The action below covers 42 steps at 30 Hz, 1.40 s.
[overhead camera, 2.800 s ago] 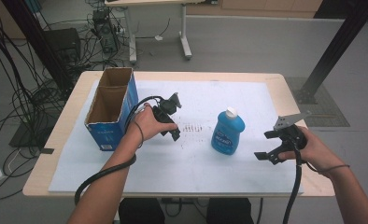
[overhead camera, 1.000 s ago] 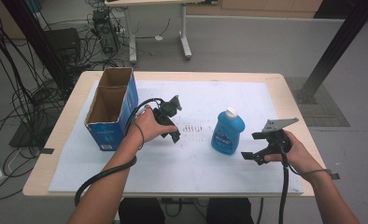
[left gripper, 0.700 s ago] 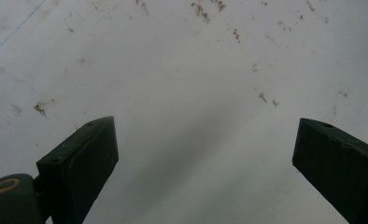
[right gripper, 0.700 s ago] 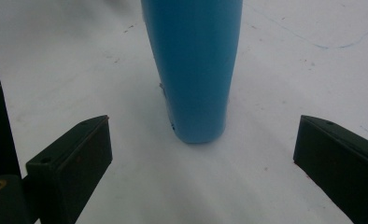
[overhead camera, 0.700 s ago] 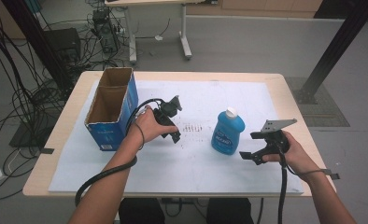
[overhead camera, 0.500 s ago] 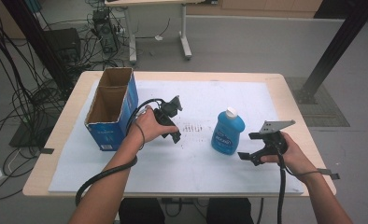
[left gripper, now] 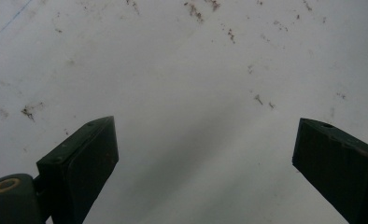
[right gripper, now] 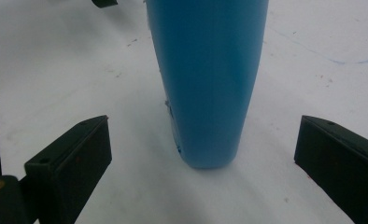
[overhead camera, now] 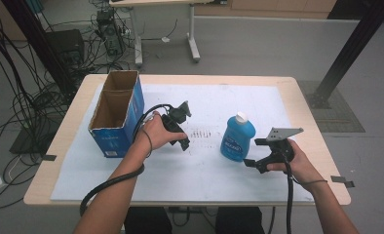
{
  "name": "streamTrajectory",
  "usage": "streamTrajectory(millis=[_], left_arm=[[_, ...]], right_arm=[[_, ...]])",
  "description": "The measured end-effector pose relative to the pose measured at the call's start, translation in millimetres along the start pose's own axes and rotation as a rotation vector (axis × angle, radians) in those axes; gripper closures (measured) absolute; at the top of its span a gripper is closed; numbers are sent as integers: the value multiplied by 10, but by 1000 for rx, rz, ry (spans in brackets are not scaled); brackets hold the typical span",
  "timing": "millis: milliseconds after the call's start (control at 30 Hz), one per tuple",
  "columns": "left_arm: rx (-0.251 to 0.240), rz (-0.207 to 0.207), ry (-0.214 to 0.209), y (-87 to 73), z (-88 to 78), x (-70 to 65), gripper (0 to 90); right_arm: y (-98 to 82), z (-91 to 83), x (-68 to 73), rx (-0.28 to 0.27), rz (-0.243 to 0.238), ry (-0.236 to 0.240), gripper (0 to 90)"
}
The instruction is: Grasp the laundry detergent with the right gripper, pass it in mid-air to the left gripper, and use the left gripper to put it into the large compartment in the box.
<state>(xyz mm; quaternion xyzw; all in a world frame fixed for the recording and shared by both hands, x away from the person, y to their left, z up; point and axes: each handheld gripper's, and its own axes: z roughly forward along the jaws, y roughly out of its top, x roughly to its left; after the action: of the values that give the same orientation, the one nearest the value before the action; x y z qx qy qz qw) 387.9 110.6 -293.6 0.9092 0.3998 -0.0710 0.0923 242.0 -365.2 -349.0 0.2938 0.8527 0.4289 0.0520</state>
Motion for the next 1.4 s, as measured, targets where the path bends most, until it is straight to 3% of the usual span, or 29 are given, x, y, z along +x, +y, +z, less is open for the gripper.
streamTrajectory(millis=[233, 633, 1400], left_arm=[[-4, -2, -1, -3, -7, 11, 73], [-2, -7, -2, -3, 10, 9, 73], [-2, -1, 3, 14, -3, 1, 73]], right_arm=[[-43, 68, -11, -57, -26, 18, 35], [-73, 117, -10, -65, -47, 20, 36], [-69, 119, -10, -80, -42, 23, 35]])
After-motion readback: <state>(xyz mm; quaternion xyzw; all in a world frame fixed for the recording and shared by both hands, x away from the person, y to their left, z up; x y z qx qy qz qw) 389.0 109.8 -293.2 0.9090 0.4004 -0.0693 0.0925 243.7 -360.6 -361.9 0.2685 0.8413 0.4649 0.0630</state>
